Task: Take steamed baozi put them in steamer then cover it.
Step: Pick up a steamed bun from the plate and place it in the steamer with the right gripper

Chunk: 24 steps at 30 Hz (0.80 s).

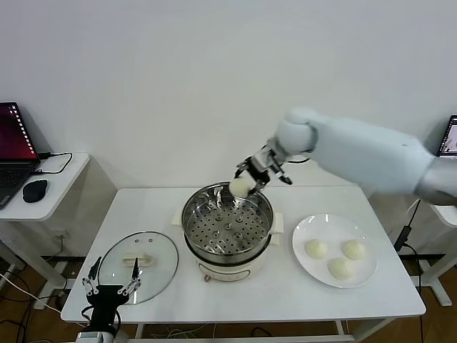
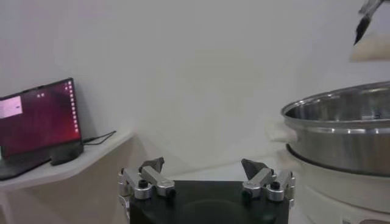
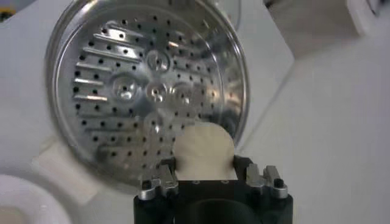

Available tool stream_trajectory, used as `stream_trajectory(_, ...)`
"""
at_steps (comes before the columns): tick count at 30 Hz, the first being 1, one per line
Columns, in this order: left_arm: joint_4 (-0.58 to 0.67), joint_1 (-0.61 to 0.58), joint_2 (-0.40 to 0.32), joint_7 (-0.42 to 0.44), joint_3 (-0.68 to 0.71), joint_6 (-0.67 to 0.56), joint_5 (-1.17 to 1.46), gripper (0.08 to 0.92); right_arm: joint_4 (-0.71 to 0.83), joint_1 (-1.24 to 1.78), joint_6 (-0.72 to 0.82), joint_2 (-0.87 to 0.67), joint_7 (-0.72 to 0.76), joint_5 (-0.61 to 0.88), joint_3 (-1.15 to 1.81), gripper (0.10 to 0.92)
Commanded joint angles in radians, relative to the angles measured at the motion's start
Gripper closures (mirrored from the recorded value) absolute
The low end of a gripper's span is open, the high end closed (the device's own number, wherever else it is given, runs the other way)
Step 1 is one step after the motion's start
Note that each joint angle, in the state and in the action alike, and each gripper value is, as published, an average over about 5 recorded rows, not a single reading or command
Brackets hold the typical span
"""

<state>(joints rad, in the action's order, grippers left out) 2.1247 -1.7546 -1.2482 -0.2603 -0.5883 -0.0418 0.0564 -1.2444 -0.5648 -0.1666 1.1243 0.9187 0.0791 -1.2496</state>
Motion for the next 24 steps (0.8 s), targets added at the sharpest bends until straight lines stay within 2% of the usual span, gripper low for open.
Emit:
stream_trajectory(1,0.005,-0.009,-0.003,-0.001,-0.019,-0.007,0.000,0.177,0.089,0.037,-0.156,0.149,-0.032,-0.164,-0.050,0.433)
stream_trajectory(10,0.009,-0.017,-0.007,-0.003,-0.028,-0.012,0.000,0.177,0.230,0.113,-0.279,0.179,-0.076,-0.345,-0.023,0.431)
stream_trajectory(24,0.012,-0.012,0.001,-0.002,-0.031,-0.012,0.003,0.177,0.362,0.164,-0.350,0.227,-0.116,-0.432,0.009,0.430)
